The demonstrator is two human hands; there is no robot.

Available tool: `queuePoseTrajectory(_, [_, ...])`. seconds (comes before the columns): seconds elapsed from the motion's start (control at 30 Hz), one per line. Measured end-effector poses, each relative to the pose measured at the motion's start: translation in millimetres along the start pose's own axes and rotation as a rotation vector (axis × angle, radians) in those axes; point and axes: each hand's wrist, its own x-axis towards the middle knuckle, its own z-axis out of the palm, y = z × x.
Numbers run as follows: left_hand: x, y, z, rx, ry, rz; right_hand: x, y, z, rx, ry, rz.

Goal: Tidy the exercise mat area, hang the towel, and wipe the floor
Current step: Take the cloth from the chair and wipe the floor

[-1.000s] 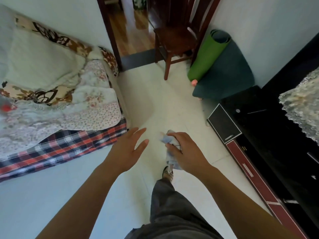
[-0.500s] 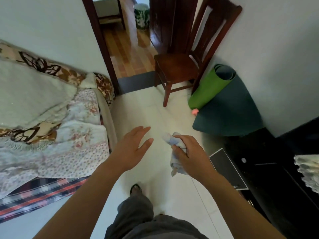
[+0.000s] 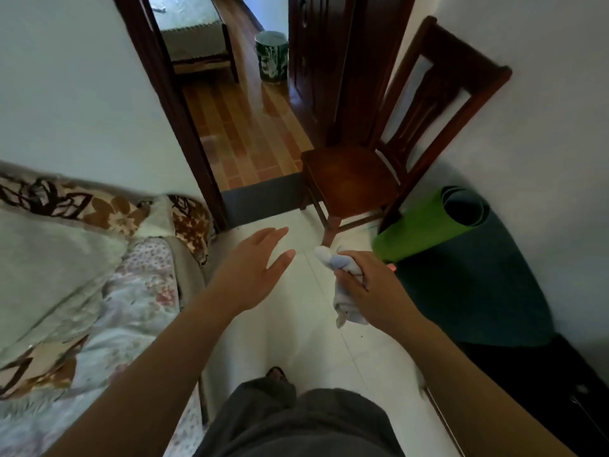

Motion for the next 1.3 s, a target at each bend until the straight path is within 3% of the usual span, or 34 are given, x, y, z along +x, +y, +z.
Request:
queuePoseTrajectory(0.13, [83.2,0.3,-12.7,0.032,-0.071,0.025,68.1,8.2,-18.0,0.008,0.093,0.033])
queuePoseTrajectory(0.27, [168.9,3.3,-9.0,0.053,-0.128,0.027,130.2,35.4,-39.6,0.128,-0.069,0.068])
queuePoseTrajectory(0.47, [313.9,17.5,-9.5,0.073,-0.142,0.06,262.0,86.7,-85.9,0.075,0.107,0.047])
queuePoseTrajectory(0.8, [489.6,46.3,-11.0,0.124,-0.252,0.068,413.7,163.6,-159.1,0.058,0.02,0.238])
queuePoseTrajectory(1.0, [583.4,42.3,-13.0,0.135,-0.324,0.109,488.7,189.0,-174.9,0.049,0.035,0.298])
queuePoseTrajectory(1.3, [764.7,33.4,-12.8,0.224,-0.56,0.266,604.3,223.2,-184.4,0.099,0.163,0.491])
